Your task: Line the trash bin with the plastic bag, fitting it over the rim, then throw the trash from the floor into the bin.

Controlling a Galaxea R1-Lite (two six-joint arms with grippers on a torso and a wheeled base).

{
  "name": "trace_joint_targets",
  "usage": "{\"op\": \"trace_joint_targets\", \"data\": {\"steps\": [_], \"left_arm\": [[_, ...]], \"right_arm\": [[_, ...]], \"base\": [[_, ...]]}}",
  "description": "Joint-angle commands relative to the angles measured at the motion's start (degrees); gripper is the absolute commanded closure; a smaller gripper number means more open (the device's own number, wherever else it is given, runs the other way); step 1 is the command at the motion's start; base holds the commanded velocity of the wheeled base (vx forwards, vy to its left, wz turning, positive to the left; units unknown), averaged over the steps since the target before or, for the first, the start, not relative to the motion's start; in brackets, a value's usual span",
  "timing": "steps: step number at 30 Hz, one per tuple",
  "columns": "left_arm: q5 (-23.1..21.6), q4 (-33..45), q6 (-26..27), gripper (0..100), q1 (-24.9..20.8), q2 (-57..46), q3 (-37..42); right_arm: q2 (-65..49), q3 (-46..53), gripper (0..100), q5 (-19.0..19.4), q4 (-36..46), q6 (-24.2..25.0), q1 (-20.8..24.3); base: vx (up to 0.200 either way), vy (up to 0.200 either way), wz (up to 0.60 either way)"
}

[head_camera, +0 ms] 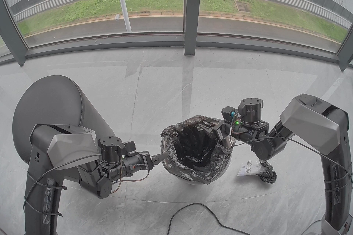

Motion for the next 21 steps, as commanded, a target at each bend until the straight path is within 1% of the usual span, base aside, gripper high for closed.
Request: {"op": "trace_joint_targets", "data": {"steps": [1, 2, 3, 7, 12, 16, 21], "left_arm": [[0.0, -1.5, 0.4, 0, -0.2, -0.7, 1.7], [0.0, -1.8, 0.4, 0, -0.4, -1.0, 2.7], [0.0, -2.0, 0.4, 0, -0.6, -1.0, 3.5], [0.0, -4.6, 0.4, 0, -1.9, -0.5, 5.7], [0.0, -6.2, 0.4, 0, -4.1, -0.4, 8.3], [0.3, -6.8, 0.3, 0, -6.0, 0.0, 9.0], [0.8, -6.9, 0.3, 0, -7.9, 0.1, 9.7]], "right_arm": [[-9.9, 13.6, 0, 0.2, 0.0, -0.3, 0.5], [-12.1, 18.3, 0, 0.2, 0.0, -0.3, 0.5], [-13.2, 20.9, 0, 0.1, 0.0, -0.4, 0.5], [-15.6, 27.7, 0, -0.3, 0.1, -0.8, -0.2], [-14.8, 29.0, 0, -0.6, 0.2, -1.3, -0.6], [-14.3, 32.5, 0, -2.5, 0.1, -1.6, -0.5], [-13.8, 34.9, 0, -2.7, 0.2, -1.7, -1.4]], "base": [[0.000, 0.000, 0.00], [0.000, 0.000, 0.00], [0.000, 0.000, 0.00], [0.000, 0.000, 0.00], [0.000, 0.000, 0.00], [0.000, 0.000, 0.00], [0.000, 0.000, 0.00]]}}
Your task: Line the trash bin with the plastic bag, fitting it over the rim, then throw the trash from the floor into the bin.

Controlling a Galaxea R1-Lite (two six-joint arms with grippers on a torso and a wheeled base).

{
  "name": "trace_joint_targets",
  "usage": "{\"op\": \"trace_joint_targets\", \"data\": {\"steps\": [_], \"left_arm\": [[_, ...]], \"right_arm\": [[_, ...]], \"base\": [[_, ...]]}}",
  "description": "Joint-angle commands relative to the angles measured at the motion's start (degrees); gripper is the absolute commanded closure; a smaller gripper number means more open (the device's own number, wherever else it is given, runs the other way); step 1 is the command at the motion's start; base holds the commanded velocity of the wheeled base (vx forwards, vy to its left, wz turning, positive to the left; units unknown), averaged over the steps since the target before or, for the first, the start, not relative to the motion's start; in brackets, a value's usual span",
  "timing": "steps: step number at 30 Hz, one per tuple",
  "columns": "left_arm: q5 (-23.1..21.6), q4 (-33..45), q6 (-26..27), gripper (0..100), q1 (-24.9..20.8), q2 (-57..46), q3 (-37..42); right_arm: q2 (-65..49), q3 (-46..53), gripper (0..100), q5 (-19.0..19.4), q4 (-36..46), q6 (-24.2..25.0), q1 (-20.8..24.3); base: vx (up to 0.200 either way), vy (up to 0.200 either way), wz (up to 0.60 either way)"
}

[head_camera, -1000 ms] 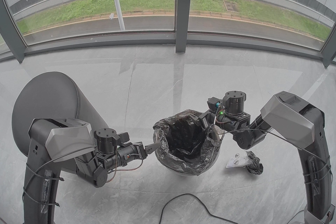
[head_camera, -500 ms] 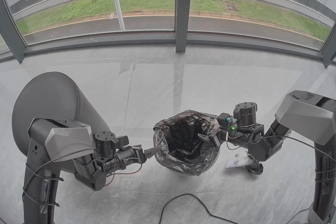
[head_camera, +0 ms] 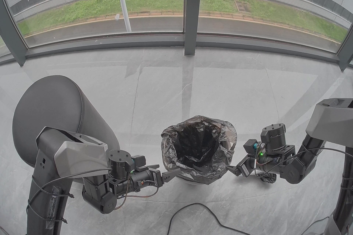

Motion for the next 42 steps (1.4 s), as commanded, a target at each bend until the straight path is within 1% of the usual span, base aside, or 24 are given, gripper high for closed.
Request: {"op": "trace_joint_targets", "data": {"steps": [1, 3, 4, 7, 9, 13, 16, 19, 21, 23, 29, 30, 32, 34, 36, 37, 41, 42], "left_arm": [[0.6, -0.1, -0.1, 0, -1.6, 0.4, 0.8], [1.2, -0.1, -0.1, 0, -2.1, 0.6, 0.8], [1.5, -0.1, -0.1, 0, -2.6, 1.0, 1.1], [1.5, -0.8, -0.1, 0, -3.2, 1.0, 2.0], [1.5, -2.1, -0.1, 0, -3.3, 1.0, 2.8], [1.4, -2.4, 0.3, 0, -4.2, 0.6, 6.4], [1.2, -2.4, 0.6, 0, -4.4, 0.4, 6.8], [1.2, -2.4, 0.8, 0, -4.3, -0.3, 5.5], [1.2, -2.4, 0.5, 0, -4.0, -1.1, 4.2], [1.2, -2.4, 0.4, 0, -3.6, -1.9, 3.4], [1.4, -2.4, 0.4, 0, -3.0, -2.9, 3.5], [1.4, -2.4, 0.4, 0, -2.7, -3.3, 3.5], [1.4, -2.4, 0.4, 0, -2.2, -3.8, 3.6], [1.4, -2.4, 0.4, 0, -1.5, -4.2, 3.7], [1.4, -2.4, 0.4, 0, -1.5, -4.2, 3.7], [1.4, -2.4, 0.4, 0, -0.2, -4.9, 4.0], [1.4, -2.4, 0.6, 0, 1.1, -5.1, 4.0], [1.4, -2.4, 0.7, 0, 1.8, -5.2, 4.0]], "right_arm": [[0.1, 1.7, 0, -0.3, 0.0, 0.0, -0.7], [0.5, 2.0, 0, -1.0, 0.0, 0.0, -0.8], [0.4, 3.7, 0, -1.3, 0.0, -0.1, -0.9], [-0.6, 6.6, 0, -1.2, -0.2, -0.1, -1.2], [-2.8, 6.8, 0, -1.1, -0.1, -0.1, -1.6], [-5.4, 8.3, 0, -0.7, -0.1, 0.0, -2.6], [-6.7, 8.1, 0, -0.6, -0.1, 0.1, -2.9], [-7.7, 5.8, 0, -0.2, -0.1, 0.3, -2.6], [-7.9, 4.6, 0, 0.5, 0.0, 0.5, -2.4], [-7.0, 3.4, 0, 1.9, 0.0, 0.7, -2.4], [-2.9, 1.2, 0, 5.2, 0.5, 0.7, -2.3], [-1.4, 1.2, 0, 7.0, 0.5, 0.7, -2.3], [-0.4, 0.4, 0, 8.5, 0.4, 0.7, -2.3], [0.5, -2.1, 0, 9.0, 0.9, 0.8, -2.3], [0.5, -2.1, 0, 9.0, 0.9, 0.8, -2.3], [0.8, -4.3, 0, 9.0, 1.1, 1.2, -2.3], [0.3, -3.1, 0, 9.0, 1.2, 2.6, -2.2], [0.3, -1.9, 0, 9.1, 0.9, 3.9, -2.3]], "base": [[0.000, 0.000, 0.00], [0.000, 0.000, 0.00], [0.000, 0.000, 0.00], [0.000, 0.000, 0.00], [0.000, 0.000, 0.00], [0.000, 0.000, 0.00], [0.000, 0.000, 0.00], [0.000, 0.000, 0.00], [0.000, 0.000, 0.00], [0.000, 0.000, 0.00], [0.000, 0.000, 0.00], [0.000, 0.000, 0.00], [0.000, 0.000, 0.00], [0.000, 0.000, 0.00], [0.000, 0.000, 0.00], [0.000, 0.000, 0.00], [0.000, 0.000, 0.00], [0.000, 0.000, 0.00]]}}
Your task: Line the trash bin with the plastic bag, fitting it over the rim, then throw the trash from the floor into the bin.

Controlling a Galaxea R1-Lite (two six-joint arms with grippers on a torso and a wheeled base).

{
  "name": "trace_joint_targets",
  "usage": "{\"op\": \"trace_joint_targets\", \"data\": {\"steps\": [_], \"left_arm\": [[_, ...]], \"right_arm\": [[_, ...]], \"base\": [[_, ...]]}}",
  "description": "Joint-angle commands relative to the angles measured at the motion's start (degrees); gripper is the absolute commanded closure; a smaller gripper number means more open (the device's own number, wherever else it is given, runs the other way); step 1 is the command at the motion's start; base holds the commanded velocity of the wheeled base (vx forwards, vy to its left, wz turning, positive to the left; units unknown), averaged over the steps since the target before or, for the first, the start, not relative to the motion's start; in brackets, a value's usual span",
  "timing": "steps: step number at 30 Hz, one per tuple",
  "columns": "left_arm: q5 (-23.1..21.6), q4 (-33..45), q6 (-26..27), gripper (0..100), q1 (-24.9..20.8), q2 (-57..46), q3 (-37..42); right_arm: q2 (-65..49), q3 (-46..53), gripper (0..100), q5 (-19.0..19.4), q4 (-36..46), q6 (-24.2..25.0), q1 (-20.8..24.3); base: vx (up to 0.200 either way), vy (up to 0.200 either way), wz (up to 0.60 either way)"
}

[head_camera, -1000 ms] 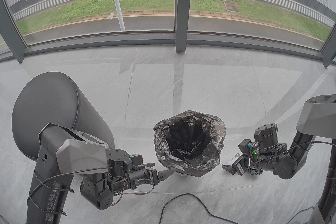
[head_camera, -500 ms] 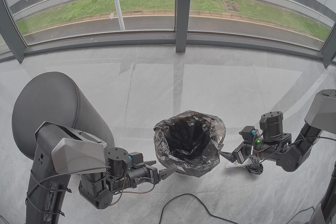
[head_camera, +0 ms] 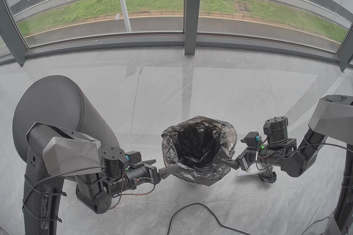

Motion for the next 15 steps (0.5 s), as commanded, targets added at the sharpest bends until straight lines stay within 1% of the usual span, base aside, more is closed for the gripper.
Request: {"op": "trace_joint_targets", "data": {"steps": [1, 6, 15], "left_arm": [[-0.1, 0.0, 0.1, 0, 2.1, -0.9, 0.1], [-0.1, 0.0, 0.1, 0, 2.3, -0.7, 0.2], [-0.1, 0.0, 0.1, 0, 2.3, -0.4, 0.3]], "right_arm": [[0.8, 1.9, 0, 0.1, -0.3, 2.2, 0.0], [1.6, 2.8, 0, -0.5, -0.5, 4.4, 0.1], [3.6, 1.9, 0, 0.2, -0.9, 4.8, 1.6]], "base": [[0.000, 0.000, 0.00], [0.000, 0.000, 0.00], [0.000, 0.000, 0.00]]}}
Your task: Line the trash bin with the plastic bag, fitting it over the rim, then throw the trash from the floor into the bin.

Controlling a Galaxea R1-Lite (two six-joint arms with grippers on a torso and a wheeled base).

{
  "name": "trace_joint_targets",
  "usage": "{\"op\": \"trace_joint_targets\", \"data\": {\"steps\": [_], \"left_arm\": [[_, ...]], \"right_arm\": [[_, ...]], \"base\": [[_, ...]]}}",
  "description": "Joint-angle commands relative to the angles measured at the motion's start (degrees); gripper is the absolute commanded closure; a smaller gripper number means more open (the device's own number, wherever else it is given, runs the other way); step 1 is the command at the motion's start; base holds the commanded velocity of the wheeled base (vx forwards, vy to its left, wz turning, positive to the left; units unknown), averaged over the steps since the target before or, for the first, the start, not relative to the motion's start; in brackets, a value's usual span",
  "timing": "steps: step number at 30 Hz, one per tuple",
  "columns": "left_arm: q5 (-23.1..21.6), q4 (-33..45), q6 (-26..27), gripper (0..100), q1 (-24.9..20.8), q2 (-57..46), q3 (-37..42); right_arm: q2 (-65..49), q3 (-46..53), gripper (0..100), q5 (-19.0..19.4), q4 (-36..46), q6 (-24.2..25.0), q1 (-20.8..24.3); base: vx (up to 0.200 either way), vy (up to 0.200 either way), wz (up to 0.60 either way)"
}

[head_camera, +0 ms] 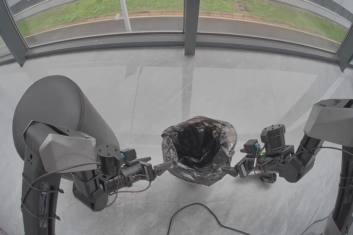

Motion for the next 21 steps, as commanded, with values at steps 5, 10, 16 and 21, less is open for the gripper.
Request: {"op": "trace_joint_targets", "data": {"steps": [5, 10, 16, 21], "left_arm": [[0.1, 0.0, 0.0, 0, 0.0, 0.0, 0.3], [0.1, 0.0, 0.1, 0, 0.0, -0.1, 1.7], [0.2, 0.0, 0.1, 0, 0.2, -0.2, 2.4], [0.2, 0.0, 0.1, 0, 0.3, -0.1, 2.3]], "right_arm": [[2.6, -1.8, 0, 0.9, -0.1, 0.5, 2.1], [4.5, -3.7, 0, 0.9, -1.4, 1.7, 3.7], [3.7, -3.2, 100, 0.5, -1.5, 1.6, 3.6], [1.7, -1.0, 100, 0.3, -1.5, 1.5, 3.0]], "base": [[0.000, 0.000, 0.00], [0.000, 0.000, 0.00], [0.000, 0.000, 0.00], [0.000, 0.000, 0.00]]}}
